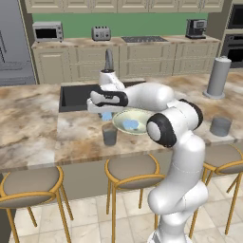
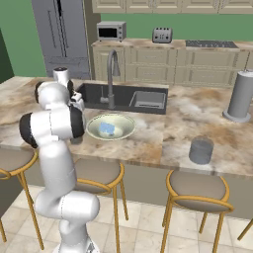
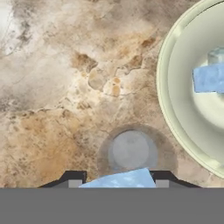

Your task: There are four ice cubes in the ice bowl. Place two ice cubes in each glass of water.

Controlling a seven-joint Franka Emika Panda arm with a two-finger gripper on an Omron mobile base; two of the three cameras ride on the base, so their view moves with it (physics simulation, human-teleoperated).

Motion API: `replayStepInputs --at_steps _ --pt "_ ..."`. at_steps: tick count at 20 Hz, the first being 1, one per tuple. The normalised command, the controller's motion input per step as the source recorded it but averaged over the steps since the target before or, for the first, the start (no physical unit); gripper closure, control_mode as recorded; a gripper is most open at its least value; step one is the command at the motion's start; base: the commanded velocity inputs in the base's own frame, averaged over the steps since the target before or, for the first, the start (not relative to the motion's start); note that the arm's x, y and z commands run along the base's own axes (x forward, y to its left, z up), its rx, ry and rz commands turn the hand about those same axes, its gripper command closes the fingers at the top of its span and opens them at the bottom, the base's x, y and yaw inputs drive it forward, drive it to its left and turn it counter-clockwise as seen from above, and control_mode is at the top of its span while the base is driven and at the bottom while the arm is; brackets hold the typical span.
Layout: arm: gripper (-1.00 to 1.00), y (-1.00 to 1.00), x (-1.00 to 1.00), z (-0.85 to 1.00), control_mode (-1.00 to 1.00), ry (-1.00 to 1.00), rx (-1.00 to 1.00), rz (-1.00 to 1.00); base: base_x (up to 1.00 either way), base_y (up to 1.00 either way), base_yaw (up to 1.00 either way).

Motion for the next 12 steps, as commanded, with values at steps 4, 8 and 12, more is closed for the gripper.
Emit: replayStepInputs --at_steps 4,8,12 --pt "1.00 0.00 0.30 -0.28 -1.00 0.00 -0.04 0.00 0.00 0.00 0.00" --pt "1.00 0.00 0.39 -0.27 -1.00 0.00 -0.02 0.00 0.00 0.00 0.00" --pt "1.00 0.00 0.22 -0.20 -1.00 0.00 0.00 0.01 0.00 0.00 0.00"
